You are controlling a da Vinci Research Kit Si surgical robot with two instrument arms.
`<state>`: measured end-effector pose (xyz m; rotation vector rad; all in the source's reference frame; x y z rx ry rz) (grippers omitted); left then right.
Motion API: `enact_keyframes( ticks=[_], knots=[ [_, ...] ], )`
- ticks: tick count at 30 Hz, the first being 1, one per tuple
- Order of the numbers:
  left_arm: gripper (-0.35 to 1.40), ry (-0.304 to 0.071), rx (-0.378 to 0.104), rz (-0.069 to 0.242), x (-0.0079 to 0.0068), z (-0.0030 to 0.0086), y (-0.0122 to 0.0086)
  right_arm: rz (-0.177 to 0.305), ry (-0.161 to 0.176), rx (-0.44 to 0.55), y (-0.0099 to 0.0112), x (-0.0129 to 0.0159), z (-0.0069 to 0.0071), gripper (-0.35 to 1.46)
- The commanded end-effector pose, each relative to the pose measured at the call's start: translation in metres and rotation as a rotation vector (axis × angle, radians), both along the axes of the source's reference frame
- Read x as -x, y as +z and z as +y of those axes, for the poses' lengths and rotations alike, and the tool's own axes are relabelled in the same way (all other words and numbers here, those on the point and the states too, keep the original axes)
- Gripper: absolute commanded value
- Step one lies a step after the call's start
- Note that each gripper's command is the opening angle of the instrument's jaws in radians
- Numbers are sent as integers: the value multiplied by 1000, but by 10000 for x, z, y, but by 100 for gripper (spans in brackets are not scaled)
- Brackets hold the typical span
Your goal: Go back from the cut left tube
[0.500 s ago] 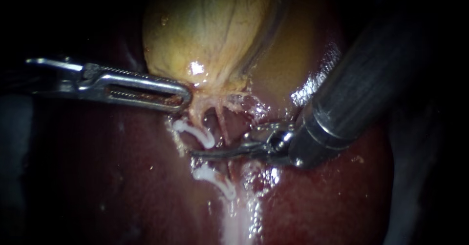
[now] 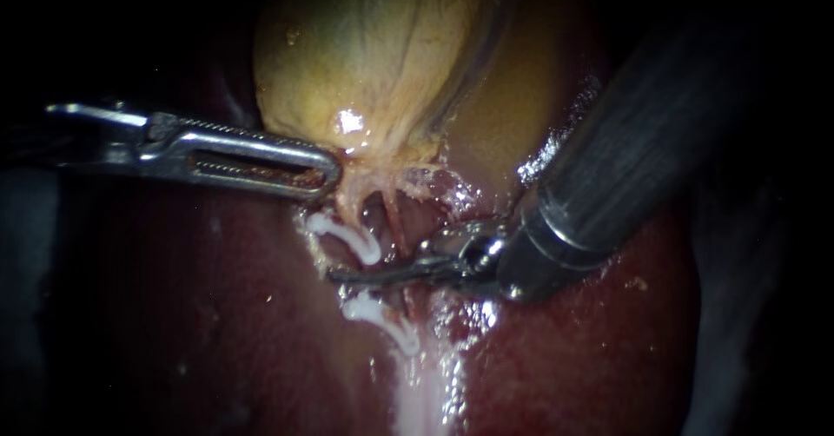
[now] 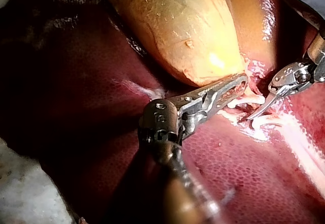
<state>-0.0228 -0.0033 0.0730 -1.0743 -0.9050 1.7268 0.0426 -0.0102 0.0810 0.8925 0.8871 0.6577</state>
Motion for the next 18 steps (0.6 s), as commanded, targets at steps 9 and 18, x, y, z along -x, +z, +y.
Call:
enact_keyframes(
  ticks=[9,18],
  knots=[
    [-35,0,0,0,0,0,0,6,39,63,-1,0,1,135],
    [-35,2,0,-1,-2,1,3,62,-21,174,-15,10,-7,140]
  ],
)
